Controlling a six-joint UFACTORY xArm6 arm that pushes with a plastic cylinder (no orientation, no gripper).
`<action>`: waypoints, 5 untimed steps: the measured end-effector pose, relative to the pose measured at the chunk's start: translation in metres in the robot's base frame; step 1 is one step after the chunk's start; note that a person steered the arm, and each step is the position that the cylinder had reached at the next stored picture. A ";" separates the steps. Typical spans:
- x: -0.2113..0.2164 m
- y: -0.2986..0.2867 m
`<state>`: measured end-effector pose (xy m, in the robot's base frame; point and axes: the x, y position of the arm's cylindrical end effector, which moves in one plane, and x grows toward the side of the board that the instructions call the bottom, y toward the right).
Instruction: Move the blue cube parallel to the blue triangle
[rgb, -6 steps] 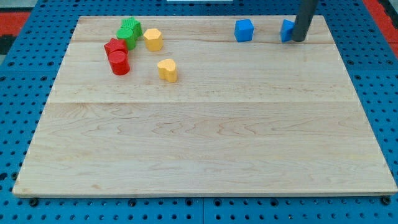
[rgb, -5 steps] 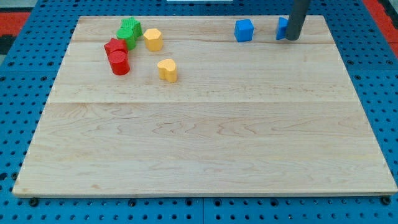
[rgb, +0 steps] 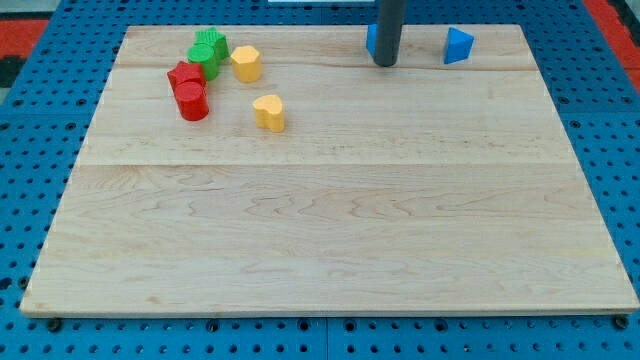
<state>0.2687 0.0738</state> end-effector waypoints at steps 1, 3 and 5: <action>-0.020 -0.044; -0.076 -0.012; -0.063 0.015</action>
